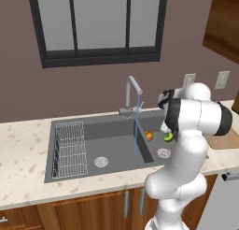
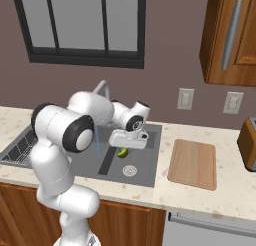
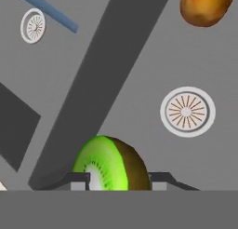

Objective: Pick the kiwi, peach from the sink and place them on the cutting board to airdry. Then turn off the sink faucet.

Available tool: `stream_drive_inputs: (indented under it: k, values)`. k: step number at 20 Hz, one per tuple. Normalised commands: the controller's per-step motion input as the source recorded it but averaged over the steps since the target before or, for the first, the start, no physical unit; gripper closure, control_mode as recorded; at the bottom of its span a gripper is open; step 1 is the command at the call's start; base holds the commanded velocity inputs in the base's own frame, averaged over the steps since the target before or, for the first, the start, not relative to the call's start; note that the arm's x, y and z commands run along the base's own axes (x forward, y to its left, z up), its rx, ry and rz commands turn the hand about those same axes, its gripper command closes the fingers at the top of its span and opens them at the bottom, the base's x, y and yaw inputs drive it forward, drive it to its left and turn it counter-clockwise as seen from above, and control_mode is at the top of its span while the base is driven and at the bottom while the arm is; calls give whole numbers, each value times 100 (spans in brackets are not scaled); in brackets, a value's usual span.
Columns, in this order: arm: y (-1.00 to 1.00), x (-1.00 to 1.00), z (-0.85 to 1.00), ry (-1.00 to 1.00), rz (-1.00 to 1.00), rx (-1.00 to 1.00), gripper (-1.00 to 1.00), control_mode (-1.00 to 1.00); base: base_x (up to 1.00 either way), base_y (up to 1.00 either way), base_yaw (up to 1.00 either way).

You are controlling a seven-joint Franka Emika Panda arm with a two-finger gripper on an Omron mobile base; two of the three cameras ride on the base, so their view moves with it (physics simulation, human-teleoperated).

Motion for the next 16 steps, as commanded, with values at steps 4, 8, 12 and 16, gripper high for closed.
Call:
stream_drive_inputs:
  k: [4, 8, 12, 16]
  values:
    - [-11, -15, 48, 0, 0, 0, 100, -100, 0, 0, 0]
    - [-13, -13, 54, 0, 0, 0, 100, -100, 0, 0, 0]
    - [-13, -11, 52, 0, 0, 0, 100, -100, 0, 0, 0]
    - [-14, -20, 35, 0, 0, 0, 100, -100, 0, 0, 0]
